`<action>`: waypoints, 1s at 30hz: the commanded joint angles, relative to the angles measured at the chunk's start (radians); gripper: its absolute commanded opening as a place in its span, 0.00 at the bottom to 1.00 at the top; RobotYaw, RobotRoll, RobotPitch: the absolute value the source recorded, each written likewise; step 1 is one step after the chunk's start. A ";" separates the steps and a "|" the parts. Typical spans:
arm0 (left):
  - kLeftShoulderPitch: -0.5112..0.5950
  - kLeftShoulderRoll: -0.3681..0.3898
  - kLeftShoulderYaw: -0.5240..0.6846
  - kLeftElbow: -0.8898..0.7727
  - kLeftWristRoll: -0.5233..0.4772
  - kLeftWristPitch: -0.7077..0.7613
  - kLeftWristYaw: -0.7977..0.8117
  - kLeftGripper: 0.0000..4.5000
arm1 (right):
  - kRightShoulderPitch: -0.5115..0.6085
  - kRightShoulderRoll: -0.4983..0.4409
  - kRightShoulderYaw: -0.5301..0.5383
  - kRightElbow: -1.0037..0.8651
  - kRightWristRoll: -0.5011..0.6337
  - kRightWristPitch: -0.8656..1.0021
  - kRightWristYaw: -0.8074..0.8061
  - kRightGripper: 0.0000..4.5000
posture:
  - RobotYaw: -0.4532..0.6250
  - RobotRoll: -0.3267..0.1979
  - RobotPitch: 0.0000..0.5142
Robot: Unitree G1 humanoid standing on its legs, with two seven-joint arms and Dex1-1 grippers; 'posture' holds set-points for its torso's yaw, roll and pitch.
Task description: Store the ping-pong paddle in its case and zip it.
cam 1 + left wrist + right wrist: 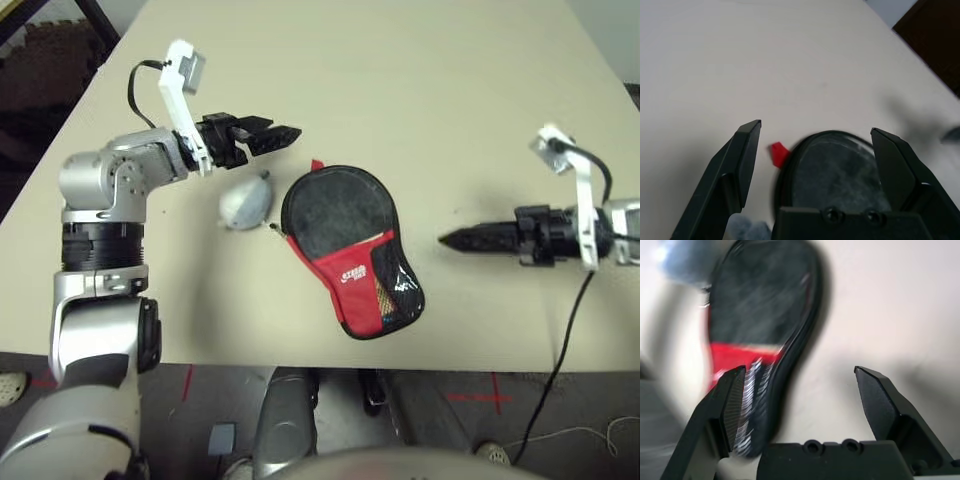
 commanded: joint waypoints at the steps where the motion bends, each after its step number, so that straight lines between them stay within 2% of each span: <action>1: 0.000 0.071 -0.067 0.007 0.069 -0.019 -0.057 1.00 | -0.044 0.082 0.164 -0.065 -0.331 -0.102 0.186 0.99 | 0.29 0.62 0.39; 3: -0.008 0.123 -0.091 -0.004 0.094 -0.013 -0.083 1.00 | -0.053 0.141 0.215 -0.065 -0.442 -0.148 0.280 0.99 | 0.31 0.62 0.38; 7: 0.016 0.225 -0.116 -0.061 0.108 0.046 -0.128 1.00 | -0.055 0.228 0.265 -0.045 -0.591 -0.179 0.407 0.99 | 0.32 0.62 0.38; 13: 0.100 0.301 -0.112 -0.138 0.090 0.108 -0.180 1.00 | -0.068 0.320 0.290 -0.001 -0.726 -0.191 0.582 0.99 | 0.34 0.62 0.36; 20: 0.158 0.268 -0.097 -0.151 0.094 0.101 -0.156 1.00 | -0.088 0.365 0.330 0.027 -0.848 -0.196 0.749 0.99 | 0.35 0.62 0.35; 30: 0.174 0.186 -0.146 -0.039 0.206 -0.038 -0.092 1.00 | -0.102 0.427 0.382 0.079 -1.041 -0.279 0.866 0.99 | 0.35 0.62 0.35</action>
